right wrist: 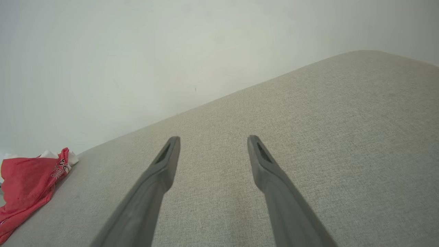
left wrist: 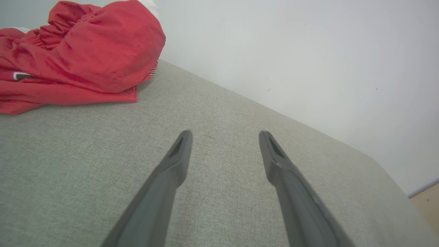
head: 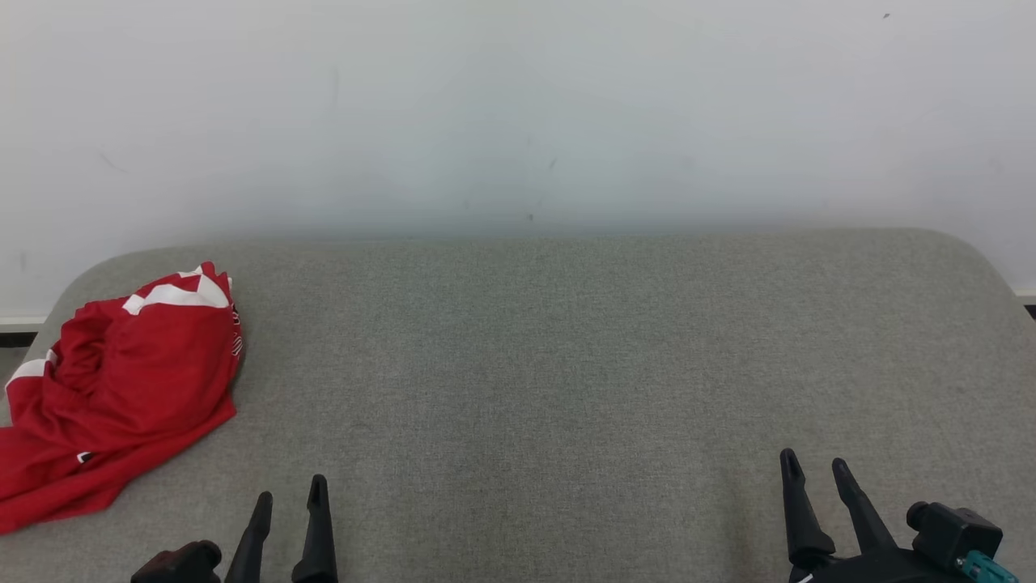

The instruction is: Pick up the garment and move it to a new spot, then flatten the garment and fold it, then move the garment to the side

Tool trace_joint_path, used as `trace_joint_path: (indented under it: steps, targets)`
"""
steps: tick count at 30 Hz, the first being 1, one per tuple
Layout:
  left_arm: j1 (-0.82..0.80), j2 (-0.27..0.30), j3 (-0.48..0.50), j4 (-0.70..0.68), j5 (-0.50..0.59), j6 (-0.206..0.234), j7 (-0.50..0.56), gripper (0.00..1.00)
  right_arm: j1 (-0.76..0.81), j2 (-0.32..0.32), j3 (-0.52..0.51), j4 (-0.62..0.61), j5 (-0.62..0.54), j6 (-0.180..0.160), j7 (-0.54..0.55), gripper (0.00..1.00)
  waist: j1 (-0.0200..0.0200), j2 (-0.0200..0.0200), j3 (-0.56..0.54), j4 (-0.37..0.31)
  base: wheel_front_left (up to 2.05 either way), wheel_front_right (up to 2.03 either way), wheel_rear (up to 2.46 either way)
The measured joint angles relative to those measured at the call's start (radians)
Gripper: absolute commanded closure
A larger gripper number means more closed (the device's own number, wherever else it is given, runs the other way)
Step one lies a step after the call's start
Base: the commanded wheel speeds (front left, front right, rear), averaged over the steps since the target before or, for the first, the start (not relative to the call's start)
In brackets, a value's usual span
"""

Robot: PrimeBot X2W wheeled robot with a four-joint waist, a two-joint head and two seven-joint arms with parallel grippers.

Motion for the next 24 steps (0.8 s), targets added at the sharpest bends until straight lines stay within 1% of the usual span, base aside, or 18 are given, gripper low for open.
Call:
trace_joint_path:
  steps: [10, 15, 24]
  targets:
    - [0.010, -0.004, 0.005, -0.012, 0.064, 0.008, -0.021, 0.00, 0.007, 0.000, 0.016, 0.003, -0.080, 0.000, -0.009, 0.00, 0.0000, 0.0000, -0.008, 0.005, 0.00, 0.00, 0.00]
    - [0.015, -0.003, 0.009, -0.013, 0.119, 0.016, -0.031, 0.00, 0.011, -0.001, 0.018, 0.003, -0.123, 0.000, -0.015, 0.00, 0.0000, 0.0000, -0.012, 0.008, 0.00, 0.00, 0.00]
    - [0.015, -0.003, 0.004, -0.002, 0.193, 0.015, -0.052, 0.00, 0.015, -0.001, 0.018, 0.007, -0.189, 0.000, -0.018, 0.00, 0.0000, 0.0001, -0.017, 0.013, 0.00, 0.00, 0.00]
